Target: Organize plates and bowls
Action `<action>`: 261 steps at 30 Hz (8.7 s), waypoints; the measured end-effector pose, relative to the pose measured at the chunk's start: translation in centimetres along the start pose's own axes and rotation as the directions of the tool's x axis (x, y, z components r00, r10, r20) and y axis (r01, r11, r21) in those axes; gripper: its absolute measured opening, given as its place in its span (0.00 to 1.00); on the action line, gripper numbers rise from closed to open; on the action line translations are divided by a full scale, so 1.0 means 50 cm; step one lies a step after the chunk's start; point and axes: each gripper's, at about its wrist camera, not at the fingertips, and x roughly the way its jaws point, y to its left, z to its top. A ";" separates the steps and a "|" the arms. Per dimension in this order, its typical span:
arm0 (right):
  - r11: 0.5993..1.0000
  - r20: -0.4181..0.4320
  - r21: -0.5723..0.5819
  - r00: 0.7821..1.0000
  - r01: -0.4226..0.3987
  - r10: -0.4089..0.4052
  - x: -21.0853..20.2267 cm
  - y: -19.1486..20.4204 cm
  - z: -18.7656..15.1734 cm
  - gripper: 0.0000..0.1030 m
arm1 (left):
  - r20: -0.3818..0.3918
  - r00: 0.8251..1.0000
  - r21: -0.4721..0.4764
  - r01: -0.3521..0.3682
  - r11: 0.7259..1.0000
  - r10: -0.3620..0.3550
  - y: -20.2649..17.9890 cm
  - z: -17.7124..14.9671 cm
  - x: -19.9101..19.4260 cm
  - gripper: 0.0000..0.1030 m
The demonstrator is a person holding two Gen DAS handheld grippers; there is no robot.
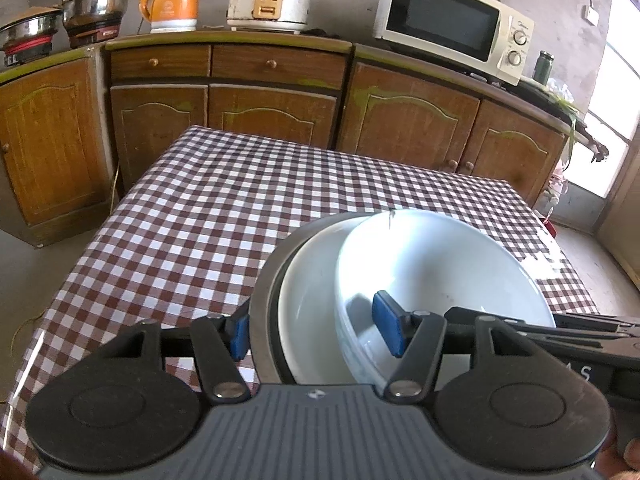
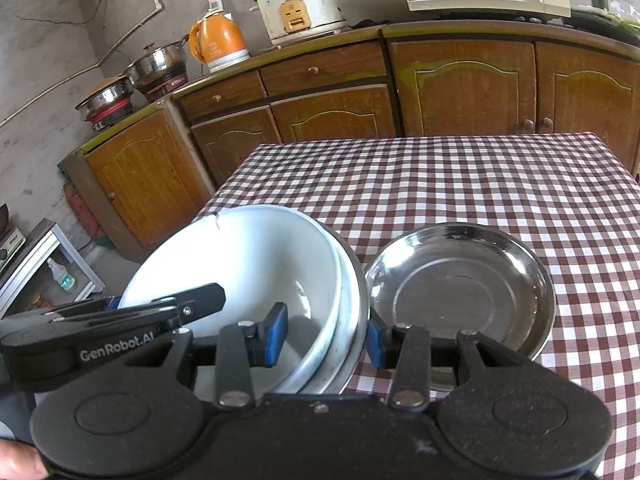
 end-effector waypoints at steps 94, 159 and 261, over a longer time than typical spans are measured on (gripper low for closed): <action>0.976 -0.027 0.158 0.989 0.150 -0.148 0.058 -0.258 0.010 0.49 | -0.114 0.984 0.103 0.146 0.984 -0.134 -0.157 0.018 0.211 0.60; 0.969 0.034 0.070 0.970 0.237 -0.240 -0.019 -0.257 -0.010 0.77 | -0.052 0.998 0.131 0.042 0.991 -0.036 -0.088 0.009 0.167 0.89; 0.970 0.024 0.042 0.970 0.239 -0.240 -0.128 -0.228 -0.142 0.77 | -0.064 0.995 0.128 -0.066 0.990 0.075 -0.131 -0.107 0.043 1.00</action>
